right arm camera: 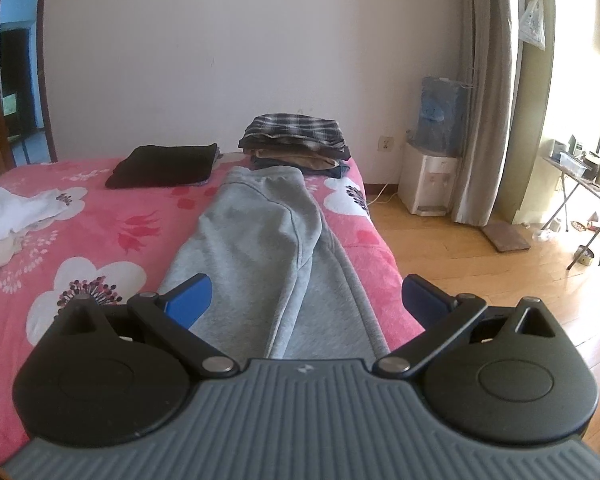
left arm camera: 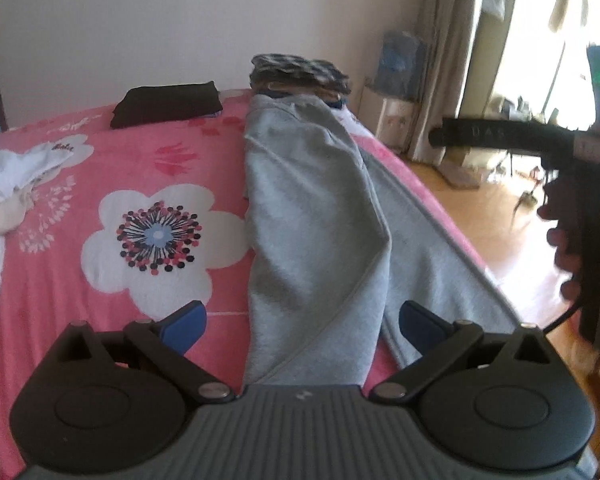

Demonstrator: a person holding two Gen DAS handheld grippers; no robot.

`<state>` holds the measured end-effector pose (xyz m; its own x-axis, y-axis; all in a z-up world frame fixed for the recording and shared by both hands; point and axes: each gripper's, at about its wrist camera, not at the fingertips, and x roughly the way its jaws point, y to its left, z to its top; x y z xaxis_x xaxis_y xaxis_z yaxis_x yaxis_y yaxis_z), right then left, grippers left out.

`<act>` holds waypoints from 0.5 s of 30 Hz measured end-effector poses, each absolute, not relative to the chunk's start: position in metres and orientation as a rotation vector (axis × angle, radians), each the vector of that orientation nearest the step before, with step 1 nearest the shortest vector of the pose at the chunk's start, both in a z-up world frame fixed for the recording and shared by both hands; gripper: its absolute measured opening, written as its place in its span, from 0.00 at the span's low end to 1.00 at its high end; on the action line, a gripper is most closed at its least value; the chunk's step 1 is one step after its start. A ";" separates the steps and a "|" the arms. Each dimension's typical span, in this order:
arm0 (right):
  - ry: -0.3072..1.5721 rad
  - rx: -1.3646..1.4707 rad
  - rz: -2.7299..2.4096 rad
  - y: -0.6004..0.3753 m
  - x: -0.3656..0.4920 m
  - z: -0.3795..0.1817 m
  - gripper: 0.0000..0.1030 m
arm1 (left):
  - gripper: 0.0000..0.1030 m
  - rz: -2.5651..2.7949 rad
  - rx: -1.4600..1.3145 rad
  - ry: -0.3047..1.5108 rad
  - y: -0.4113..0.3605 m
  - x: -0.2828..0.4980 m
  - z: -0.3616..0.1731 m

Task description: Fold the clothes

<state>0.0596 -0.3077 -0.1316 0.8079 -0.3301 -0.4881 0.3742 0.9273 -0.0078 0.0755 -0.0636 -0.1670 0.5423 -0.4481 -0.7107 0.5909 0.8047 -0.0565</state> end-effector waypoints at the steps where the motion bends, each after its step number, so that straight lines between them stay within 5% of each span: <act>1: 0.505 0.094 -0.378 -0.307 0.059 -0.131 0.99 | 1.00 -0.623 0.220 0.780 -0.065 0.075 -0.167; 15: 0.538 0.123 -0.351 -0.306 0.061 -0.135 0.99 | 1.00 -0.633 0.250 0.688 -0.063 0.068 -0.158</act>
